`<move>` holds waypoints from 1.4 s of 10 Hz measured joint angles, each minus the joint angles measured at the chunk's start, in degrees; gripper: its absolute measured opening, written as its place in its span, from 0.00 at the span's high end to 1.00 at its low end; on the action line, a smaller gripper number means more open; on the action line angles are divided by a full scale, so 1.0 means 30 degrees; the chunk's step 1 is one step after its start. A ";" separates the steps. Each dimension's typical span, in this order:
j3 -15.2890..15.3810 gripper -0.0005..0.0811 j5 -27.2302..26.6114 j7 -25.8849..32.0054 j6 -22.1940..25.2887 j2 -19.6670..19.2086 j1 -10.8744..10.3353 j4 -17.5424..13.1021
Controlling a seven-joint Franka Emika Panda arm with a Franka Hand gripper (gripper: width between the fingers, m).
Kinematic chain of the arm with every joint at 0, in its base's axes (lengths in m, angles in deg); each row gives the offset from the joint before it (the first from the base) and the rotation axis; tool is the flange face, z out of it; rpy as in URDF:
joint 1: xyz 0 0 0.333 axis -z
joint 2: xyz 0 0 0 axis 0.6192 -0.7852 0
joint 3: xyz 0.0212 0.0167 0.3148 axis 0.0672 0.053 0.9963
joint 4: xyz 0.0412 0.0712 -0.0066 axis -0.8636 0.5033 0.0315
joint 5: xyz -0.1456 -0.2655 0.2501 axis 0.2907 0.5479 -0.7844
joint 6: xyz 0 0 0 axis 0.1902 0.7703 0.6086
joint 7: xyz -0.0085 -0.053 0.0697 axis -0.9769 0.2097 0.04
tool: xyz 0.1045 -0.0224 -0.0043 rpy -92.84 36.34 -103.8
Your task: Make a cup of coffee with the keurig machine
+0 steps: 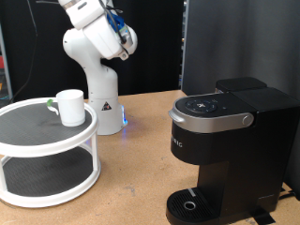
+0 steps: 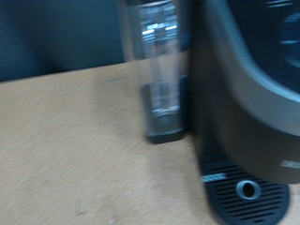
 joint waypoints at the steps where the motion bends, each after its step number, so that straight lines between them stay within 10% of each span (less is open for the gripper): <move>1: 0.0041 0.99 -0.0395 -0.0997 -0.1221 0.0059 0.0077 0.0449; 4: -0.0141 0.99 -0.0472 -0.2272 -0.2410 0.0714 0.0663 0.1655; 14: -0.3408 0.99 0.0193 0.0616 0.1492 0.3163 0.1406 0.1939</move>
